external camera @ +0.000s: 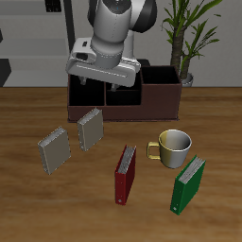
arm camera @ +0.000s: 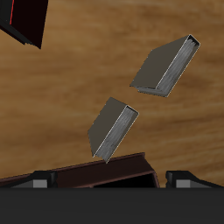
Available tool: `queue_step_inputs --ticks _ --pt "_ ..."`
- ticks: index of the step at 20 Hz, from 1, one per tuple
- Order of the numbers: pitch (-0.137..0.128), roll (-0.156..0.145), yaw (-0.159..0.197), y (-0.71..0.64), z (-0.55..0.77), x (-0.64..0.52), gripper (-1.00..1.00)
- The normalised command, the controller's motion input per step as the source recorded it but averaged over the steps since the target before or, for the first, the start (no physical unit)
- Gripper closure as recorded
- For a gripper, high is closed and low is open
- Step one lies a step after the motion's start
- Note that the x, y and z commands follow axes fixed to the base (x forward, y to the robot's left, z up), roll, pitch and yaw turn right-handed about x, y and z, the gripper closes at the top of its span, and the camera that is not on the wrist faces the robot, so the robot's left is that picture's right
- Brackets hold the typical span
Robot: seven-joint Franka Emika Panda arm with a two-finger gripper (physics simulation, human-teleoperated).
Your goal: Place the left yellow book into the back desk caddy's back compartment
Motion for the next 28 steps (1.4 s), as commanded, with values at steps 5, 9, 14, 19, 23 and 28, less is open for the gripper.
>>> queue_step_inputs --ticks 5,9,14,19,23,28 --pt "-0.042 -0.013 -0.107 -0.41 -0.13 -0.04 -1.0" --pt "-0.014 -0.012 -0.085 -0.37 -0.31 -0.01 -1.0" --pt "-0.007 0.002 -0.071 -0.2 -0.24 -0.08 -1.0" --pt "-0.011 -0.006 -0.029 -0.2 -0.33 -0.06 -1.0" --pt "-0.024 0.0 -0.055 -0.05 -0.36 -0.03 -1.0" --pt "-0.025 0.045 -0.086 0.2 -0.28 0.01 -1.0"
